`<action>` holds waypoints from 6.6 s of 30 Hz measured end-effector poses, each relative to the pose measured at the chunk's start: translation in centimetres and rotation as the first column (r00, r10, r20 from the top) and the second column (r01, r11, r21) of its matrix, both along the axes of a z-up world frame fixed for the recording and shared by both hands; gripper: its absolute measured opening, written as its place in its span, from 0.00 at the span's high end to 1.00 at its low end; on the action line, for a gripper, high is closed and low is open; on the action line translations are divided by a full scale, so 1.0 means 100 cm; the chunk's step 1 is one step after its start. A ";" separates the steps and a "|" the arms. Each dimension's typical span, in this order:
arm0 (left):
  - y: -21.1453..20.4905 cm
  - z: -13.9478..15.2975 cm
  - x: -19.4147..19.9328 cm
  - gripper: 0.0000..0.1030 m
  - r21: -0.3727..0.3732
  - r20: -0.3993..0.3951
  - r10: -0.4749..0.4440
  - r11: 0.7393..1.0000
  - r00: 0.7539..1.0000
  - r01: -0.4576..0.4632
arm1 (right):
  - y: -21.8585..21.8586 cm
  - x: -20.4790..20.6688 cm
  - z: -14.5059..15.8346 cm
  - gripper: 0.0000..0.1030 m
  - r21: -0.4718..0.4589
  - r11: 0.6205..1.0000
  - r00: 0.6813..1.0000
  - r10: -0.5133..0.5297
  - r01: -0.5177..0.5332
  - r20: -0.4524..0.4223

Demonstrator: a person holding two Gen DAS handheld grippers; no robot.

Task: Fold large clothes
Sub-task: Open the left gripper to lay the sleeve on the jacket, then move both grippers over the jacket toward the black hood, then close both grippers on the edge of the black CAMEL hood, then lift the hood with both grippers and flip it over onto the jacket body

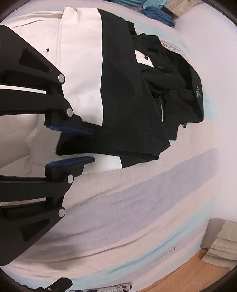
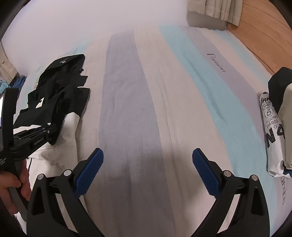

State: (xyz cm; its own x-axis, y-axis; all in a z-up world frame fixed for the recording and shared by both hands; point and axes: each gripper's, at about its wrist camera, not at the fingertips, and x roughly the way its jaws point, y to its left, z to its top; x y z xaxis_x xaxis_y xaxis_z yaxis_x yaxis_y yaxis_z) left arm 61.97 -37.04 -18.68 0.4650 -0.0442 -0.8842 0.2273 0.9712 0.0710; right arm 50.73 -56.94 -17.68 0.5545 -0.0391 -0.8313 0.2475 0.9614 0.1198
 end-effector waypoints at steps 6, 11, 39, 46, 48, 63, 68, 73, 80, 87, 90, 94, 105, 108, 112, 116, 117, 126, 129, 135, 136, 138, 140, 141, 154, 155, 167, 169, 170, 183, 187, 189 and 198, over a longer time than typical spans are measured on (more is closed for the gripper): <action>0.012 0.016 -0.010 0.54 -0.006 0.021 0.003 1.000 1.000 -0.003 | 0.011 -0.009 0.015 0.09 0.002 1.000 1.000 0.006 -0.006 0.018; 0.036 0.038 -0.019 0.47 0.001 0.052 0.006 1.000 0.999 -0.006 | 0.033 -0.010 0.028 0.09 0.013 1.000 0.999 0.023 -0.024 0.039; 0.204 0.108 -0.026 0.06 -0.030 0.106 0.157 0.988 0.982 -0.154 | 0.193 0.048 0.097 0.07 0.018 0.976 0.967 0.214 -0.219 0.137; 0.242 0.108 -0.009 0.06 -0.045 0.076 0.089 0.995 0.993 -0.086 | 0.233 0.067 0.108 0.07 -0.015 0.981 0.973 0.192 -0.191 0.126; 0.252 0.108 -0.004 0.06 -0.044 0.076 0.072 0.997 0.994 -0.069 | 0.243 0.072 0.111 0.07 -0.025 0.983 0.975 0.185 -0.184 0.123; 0.292 0.103 0.049 0.06 -0.104 0.059 0.006 0.995 0.998 0.000 | 0.275 0.116 0.103 0.07 -0.157 0.972 0.965 0.202 -0.177 0.168; 0.295 0.101 0.075 0.06 -0.079 0.073 0.011 0.997 0.997 -0.005 | 0.271 0.141 0.097 0.07 -0.130 0.970 0.965 0.222 -0.205 0.138; 0.298 0.099 0.101 0.06 -0.062 0.089 0.016 0.998 0.996 -0.011 | 0.279 0.164 0.091 0.07 -0.173 0.950 0.951 0.282 -0.259 0.125; 0.305 0.087 0.131 0.06 -0.112 0.078 -0.003 0.994 0.997 0.011 | 0.276 0.204 0.082 0.07 -0.092 0.934 0.929 0.354 -0.345 0.110; 0.301 0.075 0.160 0.06 -0.062 0.083 -0.044 0.997 0.996 0.049 | 0.271 0.237 0.074 0.07 -0.084 0.926 0.920 0.377 -0.369 0.107; 0.302 0.070 0.170 0.06 -0.072 0.088 -0.049 0.996 0.995 0.056 | 0.266 0.251 0.067 0.07 -0.066 0.927 0.921 0.374 -0.368 0.112; 0.305 0.059 0.184 0.06 -0.100 0.087 -0.061 0.993 0.994 0.070 | 0.264 0.269 0.051 0.07 -0.057 0.921 0.915 0.389 -0.385 0.109; 0.306 0.041 0.231 0.06 -0.086 0.080 -0.116 0.989 0.990 0.123 | 0.265 0.328 0.026 0.07 -0.036 0.914 0.907 0.406 -0.405 0.109; 0.307 0.036 0.242 0.06 -0.079 0.080 -0.117 0.989 0.990 0.124 | 0.270 0.339 0.018 0.07 -0.050 0.906 0.901 0.422 -0.419 0.097; 0.312 0.027 0.258 0.06 -0.098 0.085 -0.112 0.988 0.990 0.121 | 0.270 0.351 0.007 0.07 -0.047 0.912 0.906 0.410 -0.408 0.105; 0.312 0.016 0.274 0.06 -0.084 0.094 -0.113 0.989 0.989 0.121 | 0.266 0.363 -0.004 0.07 -0.052 0.918 0.913 0.396 -0.393 0.095; 0.310 0.014 0.278 0.06 -0.077 0.095 -0.116 0.989 0.989 0.124 | 0.264 0.366 -0.006 0.07 -0.050 0.920 0.915 0.393 -0.390 0.092; 0.294 0.001 0.315 0.06 -0.054 0.098 -0.180 0.981 0.979 0.186 | 0.250 0.416 -0.021 0.07 -0.085 0.906 0.906 0.419 -0.414 0.058; 0.291 -0.003 0.325 0.06 -0.055 0.091 -0.192 0.979 0.977 0.197 | 0.248 0.434 -0.027 0.12 -0.093 0.895 0.896 0.441 -0.436 0.043; 0.287 -0.014 0.352 0.08 -0.064 0.092 -0.198 0.977 0.976 0.204 | 0.238 0.468 -0.046 0.20 -0.018 0.898 0.898 0.439 -0.440 -0.015; 0.286 -0.015 0.354 0.08 -0.061 0.092 -0.191 0.979 0.977 0.197 | 0.235 0.474 -0.049 0.21 0.003 0.901 0.901 0.433 -0.433 -0.025; 0.288 -0.021 0.366 0.10 -0.072 0.068 -0.174 0.981 0.982 0.179 | 0.227 0.486 -0.055 0.21 0.052 0.911 0.911 0.411 -0.409 -0.042; 0.286 -0.023 0.374 0.12 -0.089 0.051 -0.169 0.981 0.984 0.173 | 0.220 0.495 -0.060 0.22 0.097 0.917 0.917 0.394 -0.388 -0.056; 0.286 -0.024 0.378 0.14 -0.093 0.046 -0.167 0.981 0.985 0.171 | 0.217 0.499 -0.062 0.23 0.118 0.919 0.921 0.385 -0.376 -0.062; 0.268 -0.044 0.424 0.49 -0.096 -0.020 -0.216 0.972 0.976 0.213 | 0.227 0.521 -0.064 0.45 0.105 0.921 0.920 0.384 -0.375 -0.086; 0.266 -0.045 0.428 0.54 -0.086 -0.022 -0.222 0.972 0.975 0.219 | 0.227 0.522 -0.064 0.50 0.097 0.924 0.921 0.379 -0.370 -0.088; 0.241 -0.048 0.420 0.94 -0.043 0.038 -0.233 0.971 0.972 0.234 | 0.234 0.521 -0.059 0.96 0.095 0.943 0.942 0.326 -0.319 -0.075; 0.242 -0.042 0.419 0.94 -0.051 0.051 -0.221 0.973 0.974 0.224 | 0.236 0.516 -0.055 0.97 0.087 0.945 0.944 0.322 -0.316 -0.069; 0.242 -0.038 0.418 0.94 -0.057 0.058 -0.215 0.974 0.975 0.219 | 0.236 0.513 -0.053 0.97 0.087 0.944 0.943 0.325 -0.319 -0.067; 0.244 0.008 0.363 0.95 -0.052 0.126 -0.200 0.977 0.972 0.208 | 0.258 0.431 0.013 0.98 -0.087 0.952 0.951 0.300 -0.294 0.069; 0.254 0.020 0.341 0.95 -0.044 0.148 -0.194 0.978 0.970 0.202 | 0.273 0.407 0.039 0.98 -0.116 0.946 0.944 0.315 -0.304 0.098; 0.257 0.025 0.328 0.95 -0.031 0.165 -0.189 0.980 0.968 0.197 | 0.279 0.381 0.047 0.98 -0.128 0.944 0.942 0.318 -0.304 0.110; 0.271 0.049 0.281 0.95 -0.007 0.209 -0.175 0.984 0.962 0.180 | 0.289 0.330 0.073 0.98 -0.183 0.928 0.926 0.352 -0.325 0.139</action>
State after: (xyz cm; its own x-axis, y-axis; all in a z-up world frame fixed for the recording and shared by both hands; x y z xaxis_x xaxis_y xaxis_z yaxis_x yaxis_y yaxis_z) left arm 90.11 -9.95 -13.74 0.6204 -0.1643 -0.7669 0.3792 0.9188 0.1099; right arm 83.70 -28.03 -10.35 0.6865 0.0554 -0.7250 -0.1068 0.9940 -0.0252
